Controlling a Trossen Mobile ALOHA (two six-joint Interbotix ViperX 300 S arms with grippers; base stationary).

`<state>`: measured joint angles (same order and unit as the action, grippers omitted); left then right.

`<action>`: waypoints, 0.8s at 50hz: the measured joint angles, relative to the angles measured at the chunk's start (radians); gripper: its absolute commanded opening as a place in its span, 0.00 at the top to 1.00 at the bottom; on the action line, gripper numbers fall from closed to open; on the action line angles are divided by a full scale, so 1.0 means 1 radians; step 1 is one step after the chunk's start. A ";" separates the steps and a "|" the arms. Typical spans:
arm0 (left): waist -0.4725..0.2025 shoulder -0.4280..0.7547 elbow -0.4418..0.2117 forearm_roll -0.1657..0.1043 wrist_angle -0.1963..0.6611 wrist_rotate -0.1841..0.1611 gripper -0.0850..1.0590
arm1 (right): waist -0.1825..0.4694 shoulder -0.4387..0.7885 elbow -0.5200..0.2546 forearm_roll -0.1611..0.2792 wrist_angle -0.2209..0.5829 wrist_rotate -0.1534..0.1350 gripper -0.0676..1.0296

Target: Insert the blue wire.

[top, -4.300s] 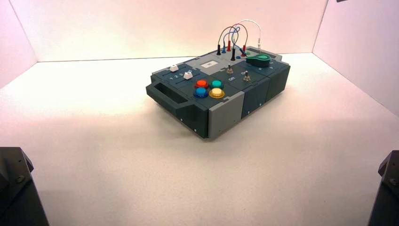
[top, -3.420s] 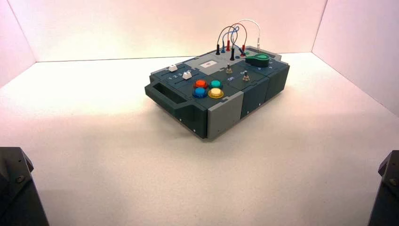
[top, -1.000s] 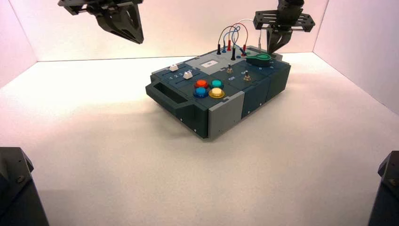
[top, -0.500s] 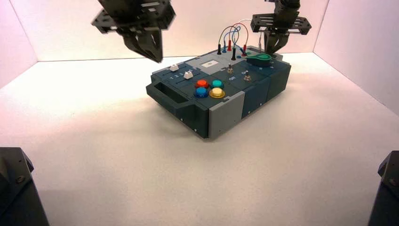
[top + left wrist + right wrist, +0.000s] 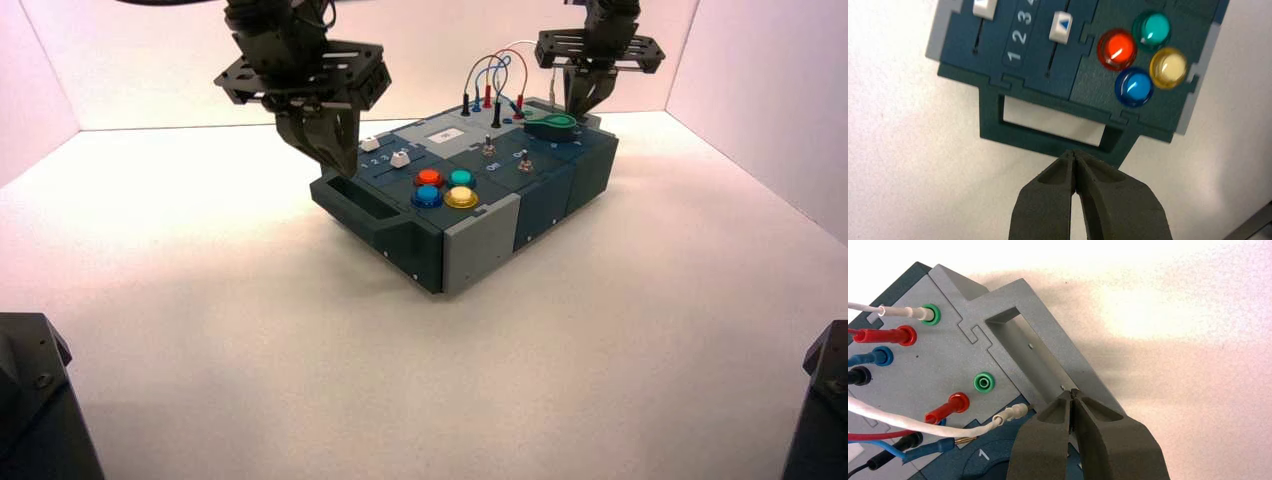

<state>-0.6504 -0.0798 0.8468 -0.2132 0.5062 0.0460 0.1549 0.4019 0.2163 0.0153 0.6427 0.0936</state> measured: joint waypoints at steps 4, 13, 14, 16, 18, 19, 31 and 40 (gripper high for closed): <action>0.000 0.009 0.000 0.005 0.002 0.003 0.95 | -0.002 -0.002 0.000 0.000 0.008 0.000 0.96; -0.002 0.041 0.000 0.009 0.002 0.012 0.95 | -0.002 -0.003 0.000 -0.002 0.012 0.000 0.96; 0.000 0.049 -0.002 0.009 0.002 0.015 0.95 | -0.002 -0.003 0.000 -0.003 0.014 0.000 0.96; 0.000 0.054 -0.002 0.009 0.000 0.017 0.95 | -0.002 -0.005 0.000 -0.003 0.017 0.000 0.96; -0.002 0.063 -0.002 0.009 -0.003 0.021 0.95 | -0.003 -0.005 0.000 -0.003 0.018 0.000 0.96; -0.002 0.067 -0.003 0.009 -0.005 0.025 0.95 | -0.002 -0.005 0.000 -0.003 0.021 0.000 0.96; 0.000 0.112 -0.031 0.009 -0.032 0.038 0.95 | -0.005 -0.009 0.009 -0.003 0.020 0.000 0.96; 0.000 0.118 -0.046 0.011 -0.044 0.040 0.95 | -0.005 -0.009 0.008 -0.003 0.025 0.002 0.96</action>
<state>-0.6504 0.0383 0.8007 -0.2025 0.4617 0.0859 0.1503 0.3927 0.2240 0.0123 0.6673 0.0951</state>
